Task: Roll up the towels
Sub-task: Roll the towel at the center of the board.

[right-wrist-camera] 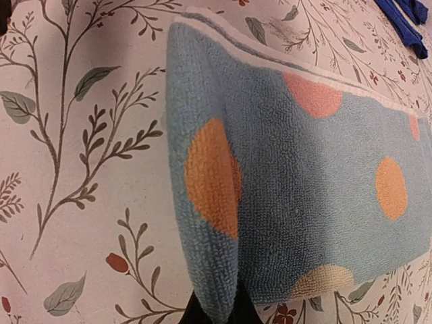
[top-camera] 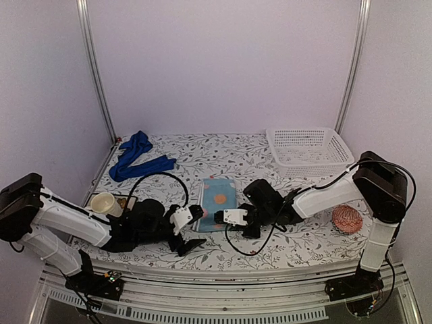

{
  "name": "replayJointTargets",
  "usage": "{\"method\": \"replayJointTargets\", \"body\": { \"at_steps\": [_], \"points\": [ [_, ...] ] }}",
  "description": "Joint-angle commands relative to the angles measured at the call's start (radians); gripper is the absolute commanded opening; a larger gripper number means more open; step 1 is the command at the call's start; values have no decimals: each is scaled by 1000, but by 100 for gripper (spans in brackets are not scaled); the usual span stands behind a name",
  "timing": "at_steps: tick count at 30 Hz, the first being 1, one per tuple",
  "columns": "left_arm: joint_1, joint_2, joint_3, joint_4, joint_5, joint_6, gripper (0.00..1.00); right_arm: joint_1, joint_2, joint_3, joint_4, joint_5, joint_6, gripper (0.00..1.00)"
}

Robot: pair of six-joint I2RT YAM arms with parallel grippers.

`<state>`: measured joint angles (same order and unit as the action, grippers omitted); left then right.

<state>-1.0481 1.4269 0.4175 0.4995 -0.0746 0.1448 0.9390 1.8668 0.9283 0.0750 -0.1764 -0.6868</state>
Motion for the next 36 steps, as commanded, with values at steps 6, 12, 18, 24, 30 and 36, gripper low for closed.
{"method": "replayJointTargets", "body": {
  "at_steps": [6, 12, 18, 24, 30, 36],
  "points": [
    [-8, 42, -33, 178, 92, 12, 95, -57, -34, 33, -166, -185, 116, 3],
    [8, 128, 31, 152, 122, 24, 91, -85, -33, 43, -201, -241, 155, 3],
    [44, 141, 23, 177, 207, 32, 84, -125, -11, 72, -242, -305, 174, 3],
    [80, 219, 77, 153, 254, 42, 76, -148, 3, 97, -279, -351, 184, 3],
    [120, 270, 113, 160, 301, 30, 65, -162, 16, 120, -305, -355, 186, 3],
    [143, 295, 125, 171, 344, 12, 54, -164, 34, 129, -316, -349, 190, 3]
  ]
}}
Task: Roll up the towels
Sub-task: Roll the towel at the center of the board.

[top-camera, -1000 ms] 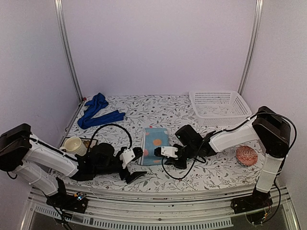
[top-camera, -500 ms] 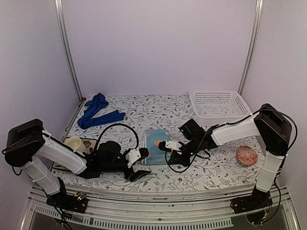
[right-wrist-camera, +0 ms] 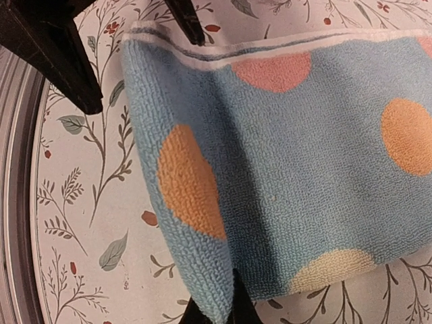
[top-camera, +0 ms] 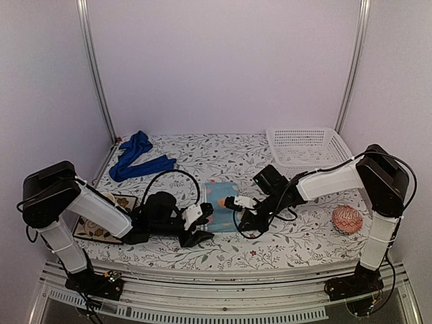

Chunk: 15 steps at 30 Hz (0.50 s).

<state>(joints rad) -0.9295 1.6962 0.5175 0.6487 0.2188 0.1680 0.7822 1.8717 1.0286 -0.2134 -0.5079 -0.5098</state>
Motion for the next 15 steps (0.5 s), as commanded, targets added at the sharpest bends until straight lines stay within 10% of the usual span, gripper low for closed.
{"method": "replayJointTargets", "body": {
  "at_steps": [1, 6, 15],
  "points": [
    [26, 32, 29, 21, 59, -14, 51, -7, 33, 29, -29, -17, 14, 3],
    [52, 50, 31, 19, 108, -39, 29, -8, 52, 39, -28, -13, 22, 3],
    [79, 109, 64, -6, 106, -85, 21, -11, 72, 60, -45, -1, 40, 3]
  ]
}}
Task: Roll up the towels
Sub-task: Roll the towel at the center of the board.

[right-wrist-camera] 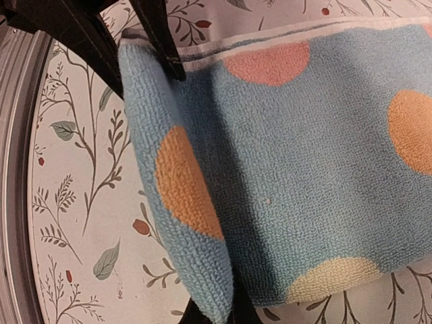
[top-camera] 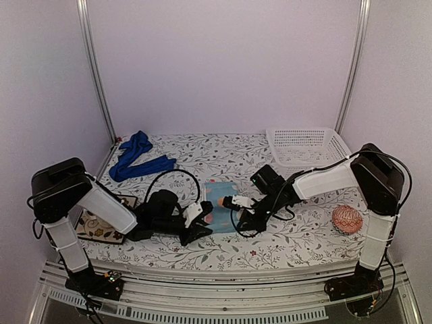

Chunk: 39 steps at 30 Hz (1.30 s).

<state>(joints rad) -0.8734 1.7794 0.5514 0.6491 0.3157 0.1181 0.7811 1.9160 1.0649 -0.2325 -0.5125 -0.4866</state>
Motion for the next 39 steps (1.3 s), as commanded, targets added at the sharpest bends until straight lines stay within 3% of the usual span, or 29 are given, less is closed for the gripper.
{"method": "replayJointTargets", "body": {
  "at_steps": [1, 7, 14, 17, 27, 30, 39],
  "points": [
    [27, 33, 33, -6, 7, -47, 22, -9, 31, 25, -29, 13, 18, 4],
    [49, 69, 34, 20, 41, -91, 33, -16, 50, 45, -50, 23, 36, 4],
    [70, 61, 16, 47, 80, -153, 36, -22, 75, 67, -75, 28, 48, 5],
    [71, 42, 8, 54, 86, -177, 43, -22, 86, 75, -81, 28, 51, 6],
    [70, -52, -5, 32, -12, -228, 40, -24, 98, 98, -113, 9, 48, 6],
    [70, -28, 18, 9, -26, -233, 34, -24, 100, 101, -117, 8, 49, 6],
    [69, 19, 48, -31, -130, -251, 29, -26, 107, 105, -124, 8, 54, 8]
  ]
}}
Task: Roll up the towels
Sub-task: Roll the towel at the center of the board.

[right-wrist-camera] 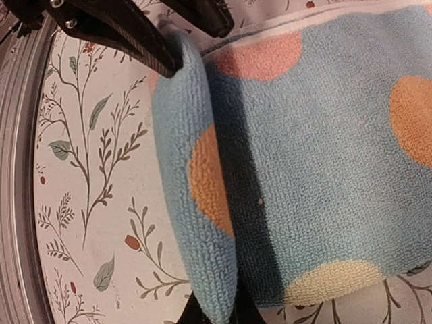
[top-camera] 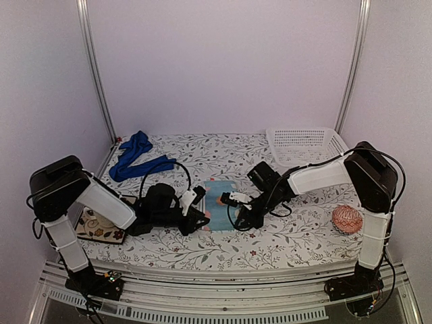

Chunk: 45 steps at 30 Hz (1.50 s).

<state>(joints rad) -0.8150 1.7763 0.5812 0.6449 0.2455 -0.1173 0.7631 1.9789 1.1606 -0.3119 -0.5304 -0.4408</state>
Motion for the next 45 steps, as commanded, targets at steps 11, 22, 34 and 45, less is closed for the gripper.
{"method": "replayJointTargets", "body": {
  "at_steps": [11, 22, 34, 45],
  "points": [
    [8, 81, 71, -91, -103, -20, 24, -16, 37, 14, -51, 88, 35, 29],
    [9, 103, 104, -139, -131, -12, 20, -18, -61, -25, -26, 317, 78, 47],
    [8, 144, 132, -171, -155, -8, 14, -18, -172, -94, 45, 285, 45, 54],
    [9, 105, 125, -194, -160, 0, 12, 22, -274, -175, 168, 238, -101, 30]
  ]
}}
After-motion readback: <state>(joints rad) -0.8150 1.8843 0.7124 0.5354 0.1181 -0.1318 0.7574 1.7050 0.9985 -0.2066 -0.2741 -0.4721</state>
